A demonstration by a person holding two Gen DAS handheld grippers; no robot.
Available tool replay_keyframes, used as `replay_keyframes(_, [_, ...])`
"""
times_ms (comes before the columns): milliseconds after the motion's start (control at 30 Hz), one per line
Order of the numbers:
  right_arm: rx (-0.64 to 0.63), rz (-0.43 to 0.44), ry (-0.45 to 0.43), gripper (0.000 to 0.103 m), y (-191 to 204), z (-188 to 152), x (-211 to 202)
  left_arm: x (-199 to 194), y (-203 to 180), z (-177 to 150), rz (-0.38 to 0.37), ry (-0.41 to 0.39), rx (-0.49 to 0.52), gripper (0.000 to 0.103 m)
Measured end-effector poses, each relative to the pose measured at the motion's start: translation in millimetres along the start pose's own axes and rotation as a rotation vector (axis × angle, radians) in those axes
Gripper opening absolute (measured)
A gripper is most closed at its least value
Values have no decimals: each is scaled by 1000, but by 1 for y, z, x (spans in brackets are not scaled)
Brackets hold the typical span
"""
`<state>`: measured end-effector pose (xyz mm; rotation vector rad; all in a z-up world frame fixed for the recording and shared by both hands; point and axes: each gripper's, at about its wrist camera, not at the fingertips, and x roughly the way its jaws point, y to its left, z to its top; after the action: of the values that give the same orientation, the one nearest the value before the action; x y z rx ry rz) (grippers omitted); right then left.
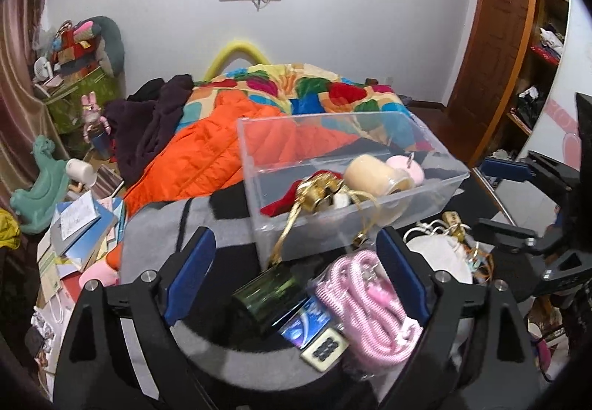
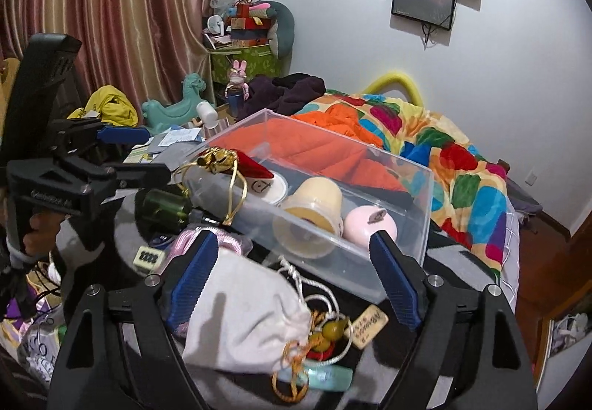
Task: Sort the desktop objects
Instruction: 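Grasp the green bottle with the left tool while the right tool grasps the white cloth bag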
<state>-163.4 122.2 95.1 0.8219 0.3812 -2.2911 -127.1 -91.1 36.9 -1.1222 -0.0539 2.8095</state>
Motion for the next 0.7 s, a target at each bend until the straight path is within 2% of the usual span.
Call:
replay_keyframes(367, [23,-12,-11,85,-2,-31,-12,20,24,-28,29,103,-54,89])
replay_keyframes(533, [39,32,7,85,2,-37,-7,39,29,-39,21,158,-83,89])
replay_keyframes(700, [3,70,30,85,18,-41,8,54,25,-42,8,189,-94,89])
